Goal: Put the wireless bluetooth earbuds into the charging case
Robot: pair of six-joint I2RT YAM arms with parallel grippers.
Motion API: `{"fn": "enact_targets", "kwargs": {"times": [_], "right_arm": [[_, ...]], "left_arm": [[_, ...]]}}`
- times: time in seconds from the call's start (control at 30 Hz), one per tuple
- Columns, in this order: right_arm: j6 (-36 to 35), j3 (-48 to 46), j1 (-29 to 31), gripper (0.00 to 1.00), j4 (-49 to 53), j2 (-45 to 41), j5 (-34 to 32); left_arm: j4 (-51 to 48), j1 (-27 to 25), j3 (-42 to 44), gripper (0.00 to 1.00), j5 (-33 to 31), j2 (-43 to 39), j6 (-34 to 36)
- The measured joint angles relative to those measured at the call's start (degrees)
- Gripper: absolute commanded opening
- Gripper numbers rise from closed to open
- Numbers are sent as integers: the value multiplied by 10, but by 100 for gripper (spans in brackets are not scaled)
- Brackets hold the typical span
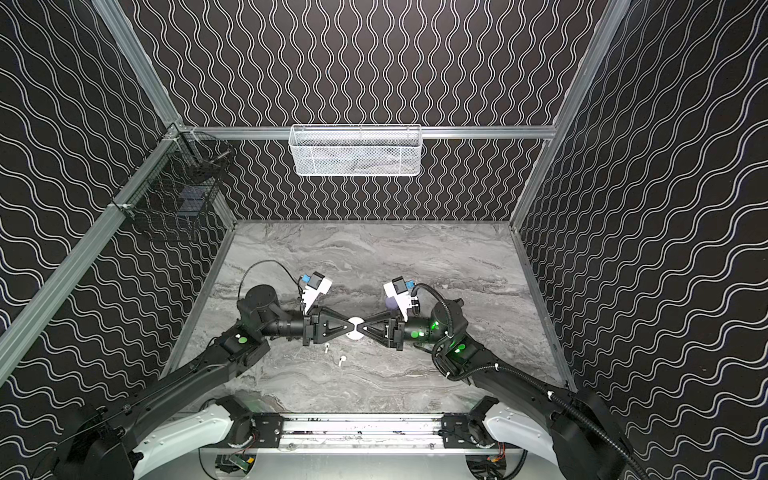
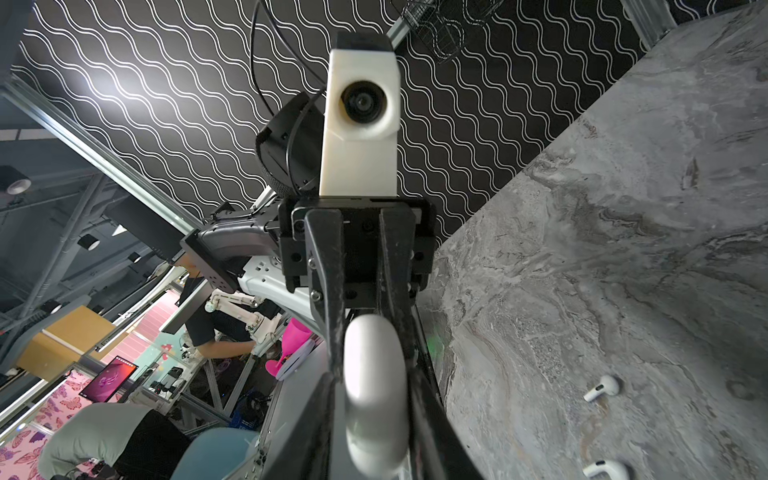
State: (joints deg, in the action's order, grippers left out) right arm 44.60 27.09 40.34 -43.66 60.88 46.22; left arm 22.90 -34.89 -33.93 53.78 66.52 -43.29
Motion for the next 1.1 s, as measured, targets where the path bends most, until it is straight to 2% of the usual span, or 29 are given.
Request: {"fn": "enact_targets", "kwargs": {"times": [0.23, 0.5, 0.63, 0.83, 1.1], "right_arm": [[12, -2, 0, 22, -12, 0, 4], [19, -2, 0, 17, -19, -1, 7], [19, -5, 0, 17, -17, -12, -2], [19, -6, -10, 17, -12, -29, -20], [32, -8, -19, 18, -23, -20, -22]], "left_arm": [[6, -2, 0, 16, 5, 0, 0], [5, -3, 0, 39, -1, -3, 0], [-3, -3, -1, 46, -9, -11, 0], [-3, -5, -1, 44, -6, -20, 0], [-24, -36, -4, 43, -22, -21, 17]]}}
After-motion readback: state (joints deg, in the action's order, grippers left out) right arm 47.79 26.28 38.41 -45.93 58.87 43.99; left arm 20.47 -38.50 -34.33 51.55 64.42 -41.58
